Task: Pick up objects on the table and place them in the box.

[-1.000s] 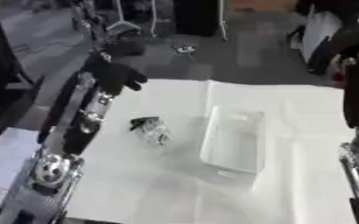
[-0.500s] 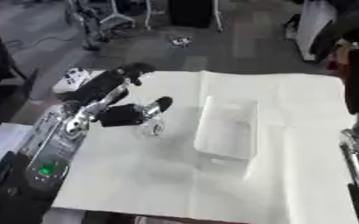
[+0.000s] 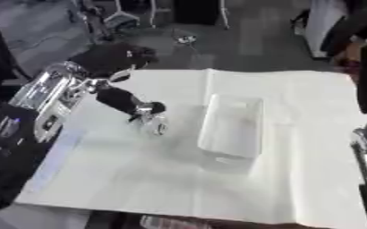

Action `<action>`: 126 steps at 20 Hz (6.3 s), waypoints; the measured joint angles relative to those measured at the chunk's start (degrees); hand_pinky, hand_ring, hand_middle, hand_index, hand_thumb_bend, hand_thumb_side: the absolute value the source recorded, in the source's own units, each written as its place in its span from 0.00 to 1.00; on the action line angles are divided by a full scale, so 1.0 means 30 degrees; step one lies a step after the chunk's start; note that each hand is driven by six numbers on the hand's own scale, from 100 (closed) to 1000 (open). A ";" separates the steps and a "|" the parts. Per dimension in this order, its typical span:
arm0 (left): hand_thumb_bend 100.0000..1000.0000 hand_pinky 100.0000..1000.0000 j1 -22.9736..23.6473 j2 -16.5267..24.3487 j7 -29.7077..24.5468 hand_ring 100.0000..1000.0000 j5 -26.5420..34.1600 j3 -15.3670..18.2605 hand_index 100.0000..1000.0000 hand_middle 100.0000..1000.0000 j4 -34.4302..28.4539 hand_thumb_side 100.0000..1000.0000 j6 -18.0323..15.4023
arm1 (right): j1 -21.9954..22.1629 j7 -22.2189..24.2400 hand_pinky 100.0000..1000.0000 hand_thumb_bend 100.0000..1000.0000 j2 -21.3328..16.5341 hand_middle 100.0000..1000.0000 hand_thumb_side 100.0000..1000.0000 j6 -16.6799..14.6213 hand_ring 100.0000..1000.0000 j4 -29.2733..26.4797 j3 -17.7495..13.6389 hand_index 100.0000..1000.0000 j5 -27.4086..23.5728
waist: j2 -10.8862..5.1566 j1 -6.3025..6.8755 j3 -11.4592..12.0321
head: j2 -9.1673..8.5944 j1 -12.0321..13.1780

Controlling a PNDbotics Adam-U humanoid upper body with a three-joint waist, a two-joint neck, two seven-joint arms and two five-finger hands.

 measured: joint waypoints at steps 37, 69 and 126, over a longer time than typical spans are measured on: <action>0.84 1.00 -0.3558 -0.0809 1.2101 1.00 -1.9468 -0.1440 1.00 1.00 0.8696 0.90 -1.0338 | 0.0151 0.0156 0.25 0.37 0.0001 0.29 1.00 -0.0011 0.22 0.0000 0.0109 0.44 -0.0160 | -0.0038 0.0116 -0.0335 | -0.0100 0.0927; 0.71 1.00 -0.4222 -0.3516 1.7237 1.00 -2.6554 0.0825 1.00 1.00 1.1978 0.83 -0.5646 | -0.0536 0.0163 0.25 0.37 0.0822 0.29 1.00 -0.0353 0.22 0.0000 0.0235 0.44 -0.0226 | 0.0685 0.0008 -0.1028 | -0.0765 0.1309; 0.74 1.00 -0.4864 -0.4459 1.5155 1.00 -2.6406 0.3444 1.00 1.00 1.4166 0.75 -0.1997 | -0.1486 0.0279 0.25 0.37 0.1620 0.29 1.00 -0.0562 0.22 0.0000 0.0227 0.44 -0.0515 | 0.1784 -0.0728 -0.1919 | -0.1437 0.2828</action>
